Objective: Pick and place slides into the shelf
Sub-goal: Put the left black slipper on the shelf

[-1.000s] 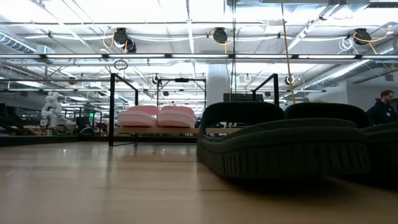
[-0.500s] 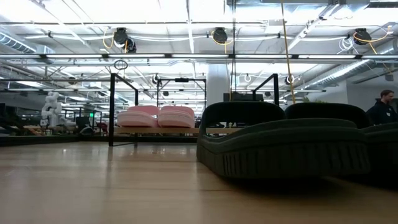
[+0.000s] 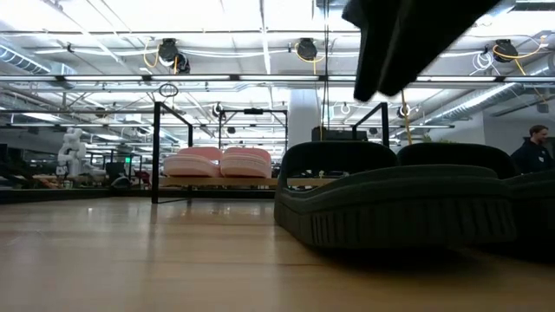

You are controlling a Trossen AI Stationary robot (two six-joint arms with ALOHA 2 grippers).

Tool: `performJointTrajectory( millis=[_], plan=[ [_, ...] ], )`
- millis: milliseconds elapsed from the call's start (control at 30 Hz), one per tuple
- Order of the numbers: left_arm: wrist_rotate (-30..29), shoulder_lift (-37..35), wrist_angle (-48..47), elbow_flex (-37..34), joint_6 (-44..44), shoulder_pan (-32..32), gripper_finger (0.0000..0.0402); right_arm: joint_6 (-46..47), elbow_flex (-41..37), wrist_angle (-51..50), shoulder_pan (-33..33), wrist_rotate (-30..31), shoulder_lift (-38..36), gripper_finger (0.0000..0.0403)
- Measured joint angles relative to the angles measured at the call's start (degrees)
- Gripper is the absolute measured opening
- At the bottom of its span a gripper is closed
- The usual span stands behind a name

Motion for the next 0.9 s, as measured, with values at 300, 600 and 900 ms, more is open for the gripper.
performJointTrajectory(
  millis=[300,600,900],
  plan=[
    [-1.04,0.00,-0.01,0.00,1.52,0.04,0.0145,-0.48,-5.50,5.20,-2.82,0.62,0.39,0.0176],
    [-1.05,0.00,-0.31,0.00,2.05,0.04,0.0145,-4.41,-9.65,10.29,-6.16,2.66,0.26,0.0176],
    [-1.07,0.00,-0.44,0.00,2.88,0.04,0.0145,-5.60,-10.47,11.09,-8.17,8.30,0.38,0.0176]
  ],
)
